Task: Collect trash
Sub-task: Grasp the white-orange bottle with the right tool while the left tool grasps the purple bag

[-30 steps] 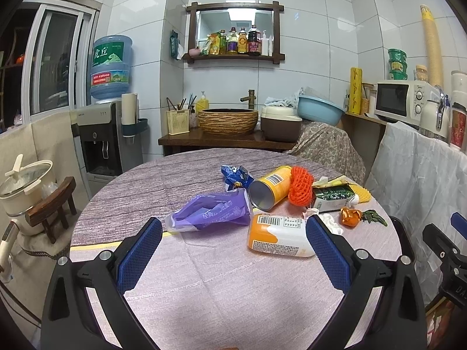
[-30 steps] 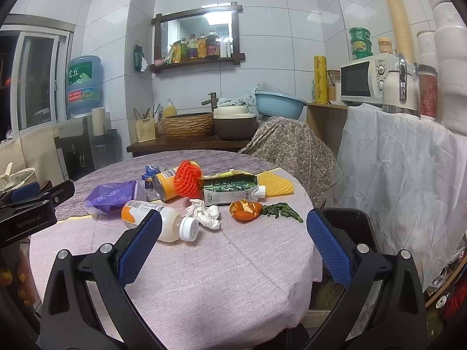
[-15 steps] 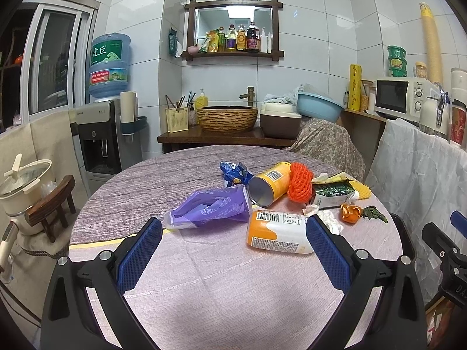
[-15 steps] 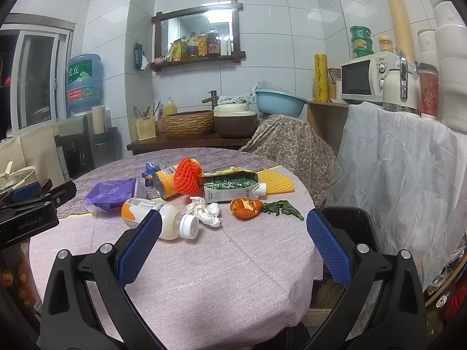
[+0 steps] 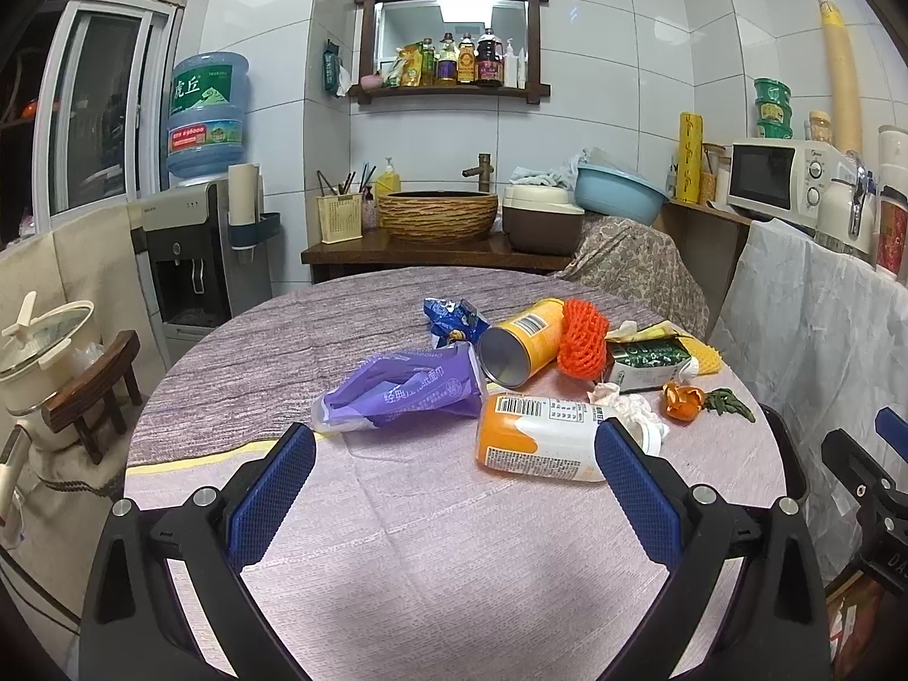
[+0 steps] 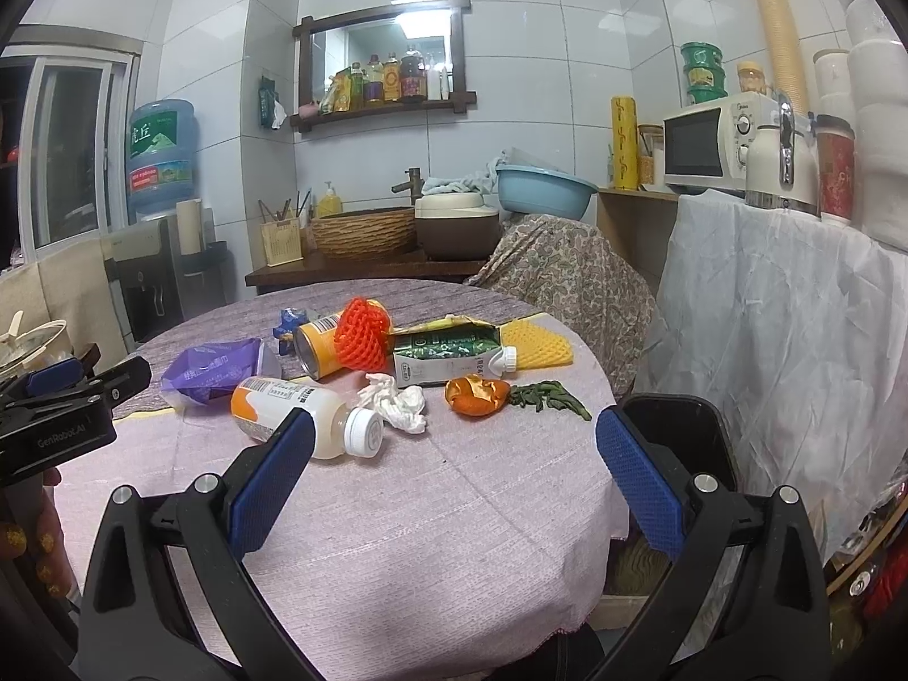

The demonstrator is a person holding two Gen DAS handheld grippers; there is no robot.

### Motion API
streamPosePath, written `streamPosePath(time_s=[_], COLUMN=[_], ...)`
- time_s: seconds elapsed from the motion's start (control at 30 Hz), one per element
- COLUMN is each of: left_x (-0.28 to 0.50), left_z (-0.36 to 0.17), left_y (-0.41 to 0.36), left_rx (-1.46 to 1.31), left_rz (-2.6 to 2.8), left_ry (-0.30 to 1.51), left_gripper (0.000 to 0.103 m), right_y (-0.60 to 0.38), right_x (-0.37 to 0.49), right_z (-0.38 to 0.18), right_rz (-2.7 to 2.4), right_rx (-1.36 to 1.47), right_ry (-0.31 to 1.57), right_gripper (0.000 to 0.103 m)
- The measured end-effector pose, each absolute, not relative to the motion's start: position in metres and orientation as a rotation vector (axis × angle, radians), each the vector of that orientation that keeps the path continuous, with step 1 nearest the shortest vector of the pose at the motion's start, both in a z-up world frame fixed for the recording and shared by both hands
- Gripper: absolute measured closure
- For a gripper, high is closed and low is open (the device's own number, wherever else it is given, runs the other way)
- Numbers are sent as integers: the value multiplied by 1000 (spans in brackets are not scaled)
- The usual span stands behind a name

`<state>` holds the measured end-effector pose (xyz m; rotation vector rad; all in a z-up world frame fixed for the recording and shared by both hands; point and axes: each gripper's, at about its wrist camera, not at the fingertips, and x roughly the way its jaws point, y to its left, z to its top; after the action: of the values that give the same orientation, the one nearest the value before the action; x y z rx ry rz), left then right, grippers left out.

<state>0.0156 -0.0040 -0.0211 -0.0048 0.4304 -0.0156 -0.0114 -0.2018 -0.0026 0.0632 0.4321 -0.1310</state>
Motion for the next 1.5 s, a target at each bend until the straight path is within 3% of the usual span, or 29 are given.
streamPosePath(time_s=[0.17,0.47,1.07,1.17,1.3,1.5], left_x=[22,54,112,126,138,154], left_z=[-29,-58,-71,-69,-65,-62], left_y=[-2,32,53,57,50,33], left_rx=[0,-54,284,321,420,580], left_rz=[-25,-46,-109,-125,-165,-224], left_ry=[466,650,751,768,771,777], left_gripper=[5,5,5,5,5,8], right_y=[-203,-192,-74,-65,-63,-65], right_x=[-4,57,181,189,194,186], right_z=[-9,-45,-78,-87,-87,-83], right_rz=[-85,283,600,601,638,648], right_rx=[51,-17,-792,-879,-872,-821], right_ry=[458,678,871,897,961,972], right_gripper=[5,5,5,15,40,41])
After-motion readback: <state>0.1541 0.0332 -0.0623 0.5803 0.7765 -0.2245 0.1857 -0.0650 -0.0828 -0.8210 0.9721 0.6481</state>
